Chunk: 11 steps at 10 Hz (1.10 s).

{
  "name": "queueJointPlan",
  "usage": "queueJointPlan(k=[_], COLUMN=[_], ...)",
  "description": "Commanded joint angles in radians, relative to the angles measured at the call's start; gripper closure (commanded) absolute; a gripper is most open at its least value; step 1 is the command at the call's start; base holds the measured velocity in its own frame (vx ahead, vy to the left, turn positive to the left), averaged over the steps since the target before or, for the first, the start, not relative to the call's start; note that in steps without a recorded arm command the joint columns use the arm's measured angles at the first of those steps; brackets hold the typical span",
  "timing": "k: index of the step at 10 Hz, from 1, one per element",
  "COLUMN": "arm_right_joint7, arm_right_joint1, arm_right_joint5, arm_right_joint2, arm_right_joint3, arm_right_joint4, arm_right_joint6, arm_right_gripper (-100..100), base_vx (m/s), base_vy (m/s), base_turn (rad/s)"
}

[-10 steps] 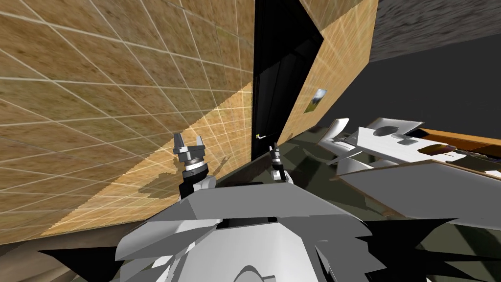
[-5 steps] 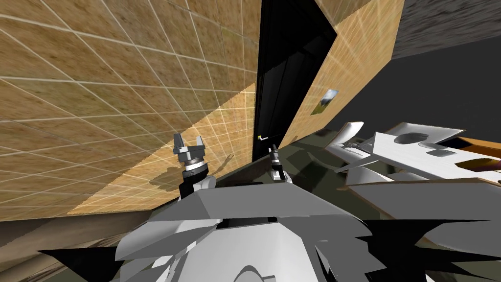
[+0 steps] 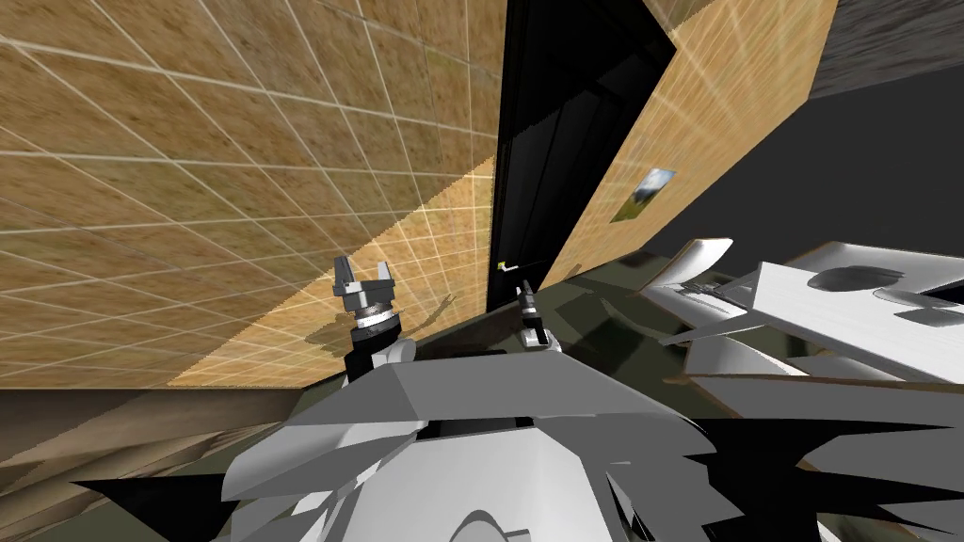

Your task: Pull the door open

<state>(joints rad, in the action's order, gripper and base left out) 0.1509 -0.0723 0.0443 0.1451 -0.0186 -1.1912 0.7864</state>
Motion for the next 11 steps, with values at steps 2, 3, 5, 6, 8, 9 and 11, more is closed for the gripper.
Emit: queueJointPlan(k=[2,3,5,6,8,9,11], arm_right_joint7=[0.003,0.005,0.007,0.009,0.011,0.013,0.014], arm_right_joint1=[0.024,0.039,0.054,0.068,0.082,0.096,0.110], arm_right_joint5=[0.001,0.002,0.002,0.003,0.004,0.004,0.005], arm_right_joint2=[0.006,0.010,0.015,0.019,0.023,0.027,0.032], arm_right_joint3=[0.000,0.000,0.000,0.000,0.000,0.000,0.000], arm_right_joint4=[0.061,0.100,0.139,0.170,0.209,0.242,0.285], arm_right_joint6=[0.008,0.014,0.019,0.025,0.030,0.035,0.041], arm_right_gripper=[-100,-100,-100,-100,-100,-100,-100], base_vx=[0.044,0.024,0.018,0.045,0.017,0.032,0.032], base_vy=[-0.084,-0.072,-0.057,-0.095,-0.074,-0.097,-0.096], base_turn=[0.142,0.076,0.104,0.191,0.078,0.178,0.139])
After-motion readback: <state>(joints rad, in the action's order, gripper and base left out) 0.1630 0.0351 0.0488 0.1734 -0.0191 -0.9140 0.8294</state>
